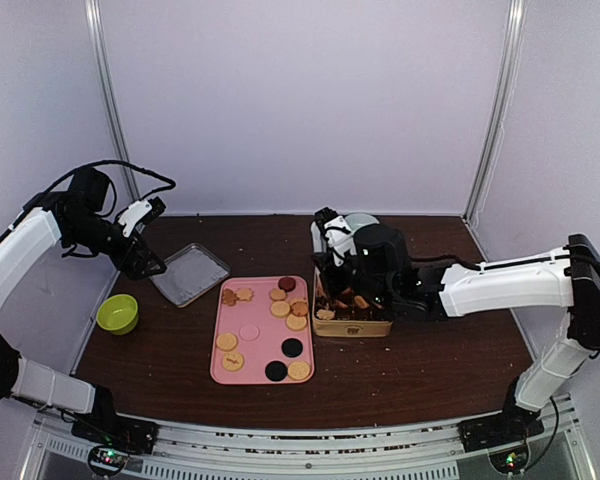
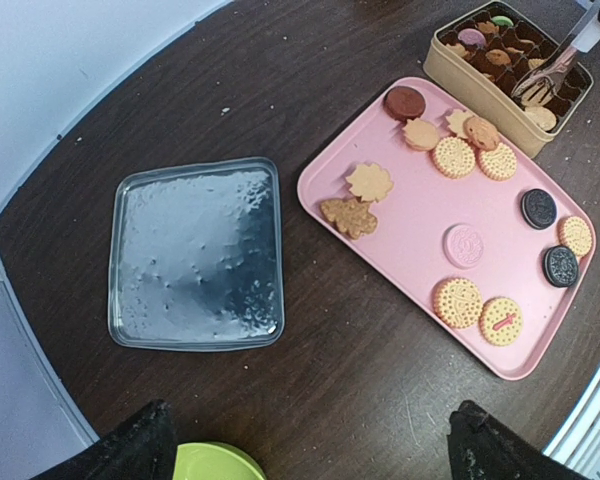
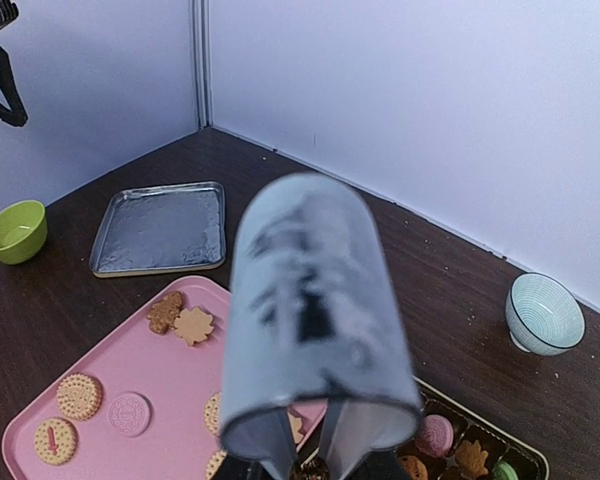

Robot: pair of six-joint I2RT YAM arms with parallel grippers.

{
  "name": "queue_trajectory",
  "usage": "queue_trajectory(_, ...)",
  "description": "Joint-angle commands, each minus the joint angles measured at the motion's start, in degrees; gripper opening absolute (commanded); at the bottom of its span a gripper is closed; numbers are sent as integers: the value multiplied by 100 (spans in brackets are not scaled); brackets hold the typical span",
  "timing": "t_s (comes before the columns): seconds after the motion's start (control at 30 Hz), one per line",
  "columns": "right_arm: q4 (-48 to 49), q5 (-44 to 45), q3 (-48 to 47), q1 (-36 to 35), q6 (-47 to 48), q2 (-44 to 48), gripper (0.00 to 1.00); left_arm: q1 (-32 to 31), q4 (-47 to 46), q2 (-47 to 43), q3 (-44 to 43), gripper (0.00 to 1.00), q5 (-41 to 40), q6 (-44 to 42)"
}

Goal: Pack the cookies
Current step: Place the fake cookies in the empty pocket of the box, then pick up the fake cookies from the plate.

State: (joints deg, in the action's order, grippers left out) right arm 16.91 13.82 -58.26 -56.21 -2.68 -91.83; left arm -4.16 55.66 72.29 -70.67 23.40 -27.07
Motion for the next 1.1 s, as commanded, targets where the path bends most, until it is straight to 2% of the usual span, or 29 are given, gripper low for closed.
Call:
queue_trajectory(0.0, 192, -81, -307, 29, 101, 119, 15, 41, 28, -119, -122, 97, 51, -16)
queue_trajectory(0.1, 252, -142, -408, 25, 65, 226, 16, 39, 27, -106, -122, 97, 59, -19)
queue_trajectory(0.23, 573, -304, -697, -16, -100, 123, 22, 42, 28, -100, -118, 97, 69, -6)
queue_trajectory(0.73, -117, -487, -4198, -195, -334, -3056, 39, 102, 33, -381, 86, 98, -80, -50)
queue_trajectory(1.07, -490, -206, -5342, -181, -401, -4082, 46, 104, -40, -566, 364, 98, -109, -149)
